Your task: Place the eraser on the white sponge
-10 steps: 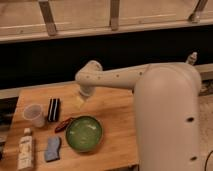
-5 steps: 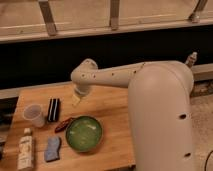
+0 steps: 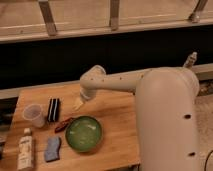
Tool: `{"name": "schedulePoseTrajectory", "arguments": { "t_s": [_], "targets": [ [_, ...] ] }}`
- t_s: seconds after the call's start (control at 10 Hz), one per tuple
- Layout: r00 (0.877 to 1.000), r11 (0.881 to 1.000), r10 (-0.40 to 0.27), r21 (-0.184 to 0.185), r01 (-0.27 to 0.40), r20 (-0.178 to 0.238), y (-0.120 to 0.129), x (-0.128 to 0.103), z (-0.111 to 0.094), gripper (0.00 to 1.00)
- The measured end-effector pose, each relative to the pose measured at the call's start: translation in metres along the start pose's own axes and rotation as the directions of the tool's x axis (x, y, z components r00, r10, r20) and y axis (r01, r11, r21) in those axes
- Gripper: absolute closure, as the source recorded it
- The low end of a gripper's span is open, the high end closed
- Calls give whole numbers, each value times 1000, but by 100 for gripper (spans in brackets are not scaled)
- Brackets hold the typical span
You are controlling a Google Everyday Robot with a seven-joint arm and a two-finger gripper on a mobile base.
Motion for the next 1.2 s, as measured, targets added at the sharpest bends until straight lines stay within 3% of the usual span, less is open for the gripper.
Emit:
{"name": "schedulePoseTrajectory", "arguments": {
  "t_s": [0.3, 0.5, 0.8, 1.2],
  "targets": [
    [984, 988, 155, -10, -154, 92, 12, 6, 7, 20],
    [969, 976, 217, -31, -214, 120, 18, 11, 9, 20],
    [985, 990, 144, -12, -144, 99, 25, -1, 6, 20],
    [995, 1000, 7, 6, -8, 97, 71, -64, 9, 20]
  ]
}}
